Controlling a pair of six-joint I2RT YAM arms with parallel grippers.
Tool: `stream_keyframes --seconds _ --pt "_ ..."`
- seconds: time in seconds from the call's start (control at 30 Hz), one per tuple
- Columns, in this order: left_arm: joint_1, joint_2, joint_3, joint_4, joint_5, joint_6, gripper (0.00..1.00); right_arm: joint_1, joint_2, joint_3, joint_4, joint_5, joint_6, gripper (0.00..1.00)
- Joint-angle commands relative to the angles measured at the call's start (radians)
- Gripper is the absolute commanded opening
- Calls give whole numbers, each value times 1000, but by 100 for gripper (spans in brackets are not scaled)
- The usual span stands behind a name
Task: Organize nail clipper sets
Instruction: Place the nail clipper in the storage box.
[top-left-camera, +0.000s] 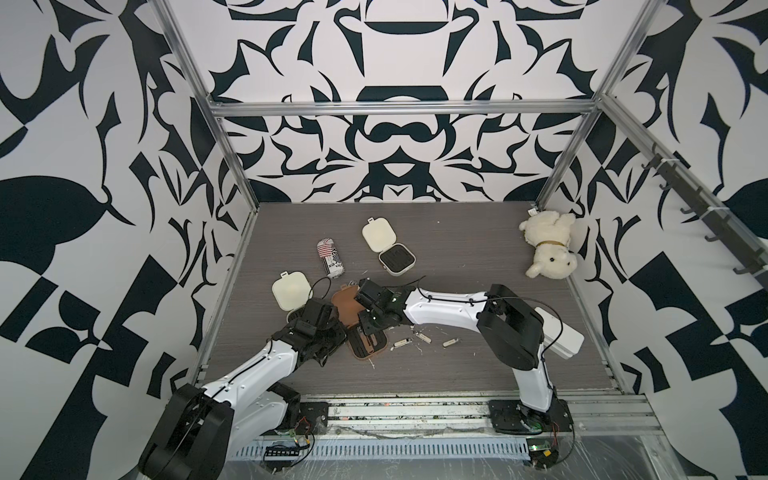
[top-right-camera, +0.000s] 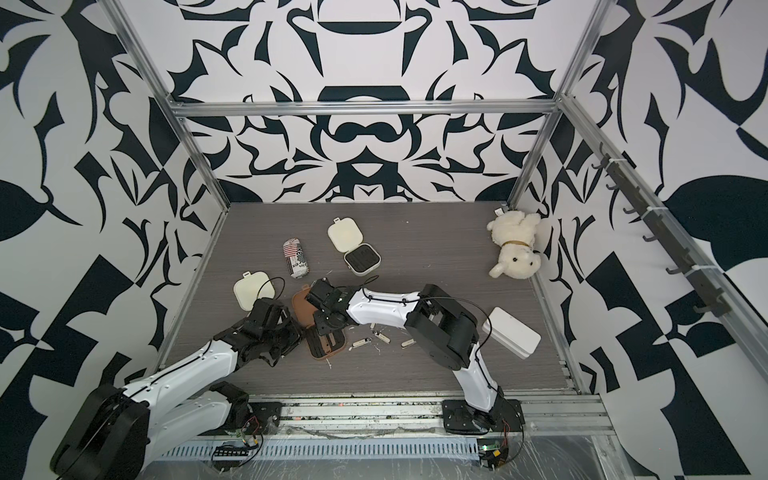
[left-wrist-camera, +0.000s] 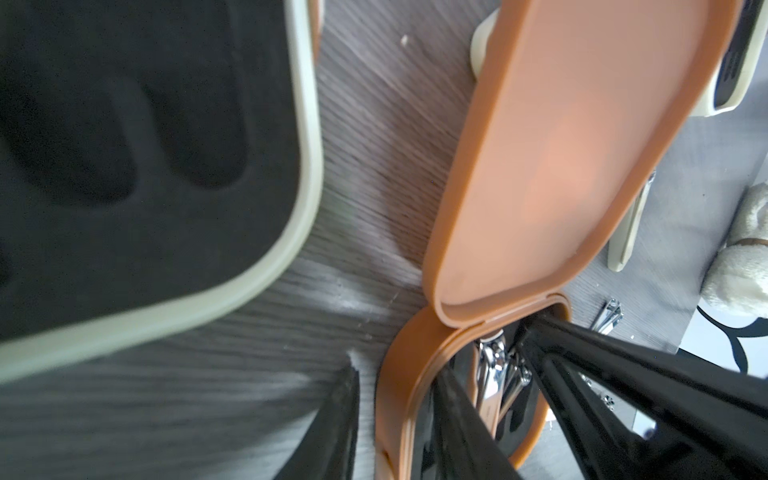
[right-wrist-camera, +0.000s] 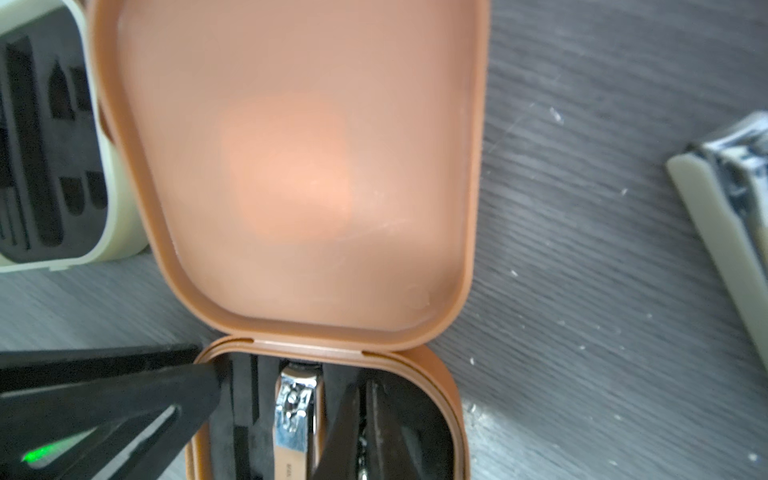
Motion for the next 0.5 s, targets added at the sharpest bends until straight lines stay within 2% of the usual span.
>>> stream_keyframes --seconds 0.0,0.27,0.47 --pt "-1 -1 -8 -71 -27 4 34 -6 -20 -17 -28 2 12 10" --pt "-2 0 -1 -76 -26 4 34 -7 -6 10 -31 3 6 14" --pt "-1 -4 -2 -79 -27 4 34 -8 7 65 -60 23 -6 22"
